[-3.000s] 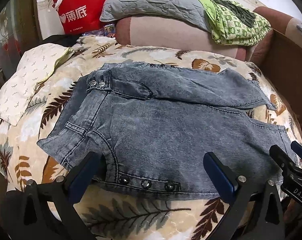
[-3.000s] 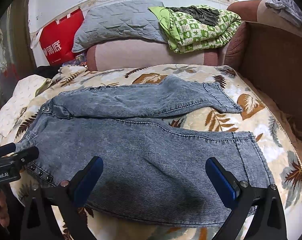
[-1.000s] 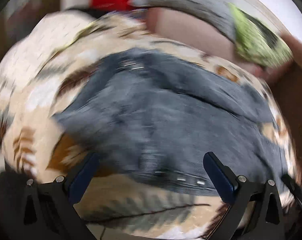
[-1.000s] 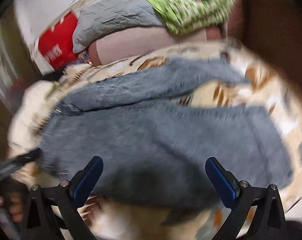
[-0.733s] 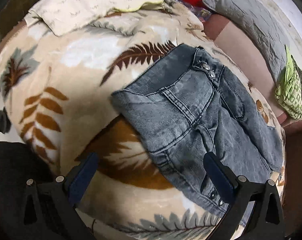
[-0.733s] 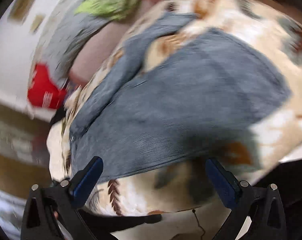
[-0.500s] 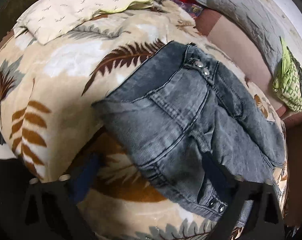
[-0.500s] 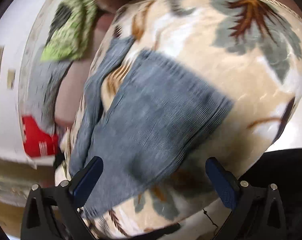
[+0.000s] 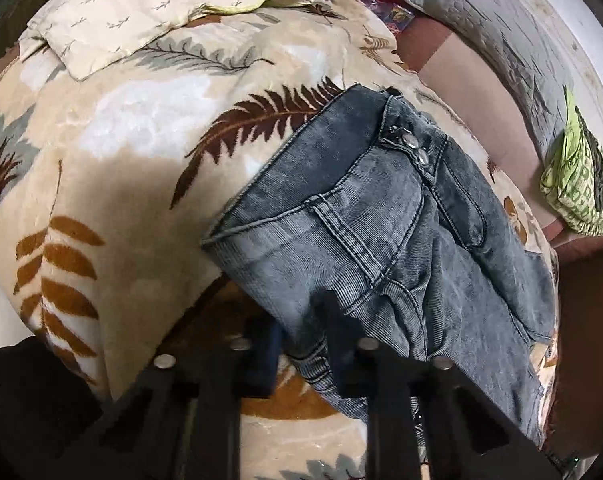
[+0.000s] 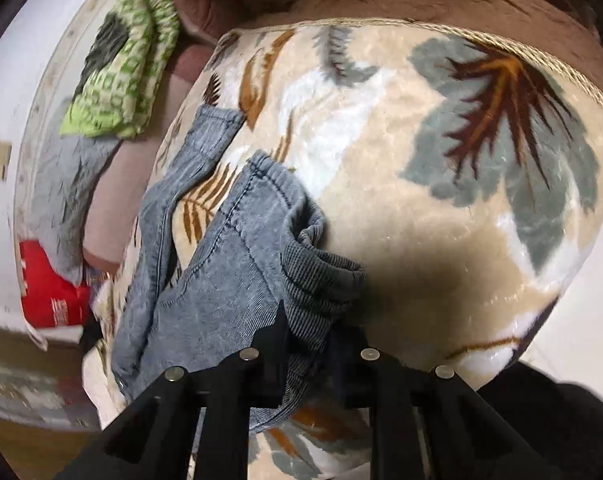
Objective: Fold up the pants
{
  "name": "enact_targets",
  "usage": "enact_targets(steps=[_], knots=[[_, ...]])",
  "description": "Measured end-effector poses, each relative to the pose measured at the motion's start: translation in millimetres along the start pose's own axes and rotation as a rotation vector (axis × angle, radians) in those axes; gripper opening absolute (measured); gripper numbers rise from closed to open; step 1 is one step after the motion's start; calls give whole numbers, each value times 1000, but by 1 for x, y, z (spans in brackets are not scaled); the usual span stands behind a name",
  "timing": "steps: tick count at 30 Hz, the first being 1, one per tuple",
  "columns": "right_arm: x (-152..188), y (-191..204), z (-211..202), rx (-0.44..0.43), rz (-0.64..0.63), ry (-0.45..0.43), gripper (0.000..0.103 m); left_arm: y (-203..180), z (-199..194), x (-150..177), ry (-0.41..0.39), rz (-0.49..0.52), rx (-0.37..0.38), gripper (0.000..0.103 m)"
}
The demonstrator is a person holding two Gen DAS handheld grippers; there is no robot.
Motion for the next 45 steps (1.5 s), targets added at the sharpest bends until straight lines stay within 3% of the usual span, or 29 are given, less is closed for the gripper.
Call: enact_targets(steps=[3,9,12,13,15,16,17,18,21,22,26,29,31,32,35,39,42,45], knots=[[-5,26,-9,12,-138,-34,16,-4,-8,-9,-31,15,0,9],[-35,88,-43,20,-385,-180,15,-32,-72,-20,-268,62,8,8],[-38,75,-44,69,-431,-192,16,-23,-71,2,-240,65,-19,9],[-33,59,-32,100,-417,-141,21,-18,-60,10,-207,71,-39,11],[-25,23,-12,199,-394,-52,50,-2,-37,25,-109,71,-91,13],[-20,0,-2,276,-369,16,70,5,-32,28,-82,53,-111,25],[-19,-10,-1,281,-314,64,70,14,-35,30,-81,31,-125,33],[-25,-9,-10,237,-284,33,70,18,-43,26,-108,25,-143,47],[-48,4,-46,249,-321,-116,71,7,-67,9,-227,74,-174,61],[-54,16,-55,207,-318,-142,71,-1,-75,6,-258,97,-165,66],[-50,60,-45,2,-352,-84,74,-44,-80,-3,-326,233,-73,72],[-28,59,-5,-44,-337,39,74,-63,-50,6,-269,309,-21,86],[-15,35,27,19,-280,147,73,-59,-5,20,-124,343,-64,86],[-17,36,22,4,-279,115,73,-50,18,30,-8,366,-113,86],[-27,57,3,-32,-321,88,73,-56,-5,12,-135,376,-90,86],[-74,88,11,-94,-279,38,73,-85,-27,-39,-252,329,22,86],[-108,99,48,-108,-194,41,73,-94,-5,-79,-245,286,57,86],[-138,103,93,-73,-116,46,72,-90,36,-105,-155,167,82,86]])
Point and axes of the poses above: each gripper's, at about its wrist camera, not at the fingertips, and z roughly the way its jaws point, y to its left, x to its underside, the point moved 6 cm from there along z, roughly the way its jaws point, and after that the axes turned 9 degrees about -y, right-handed, at the moved point
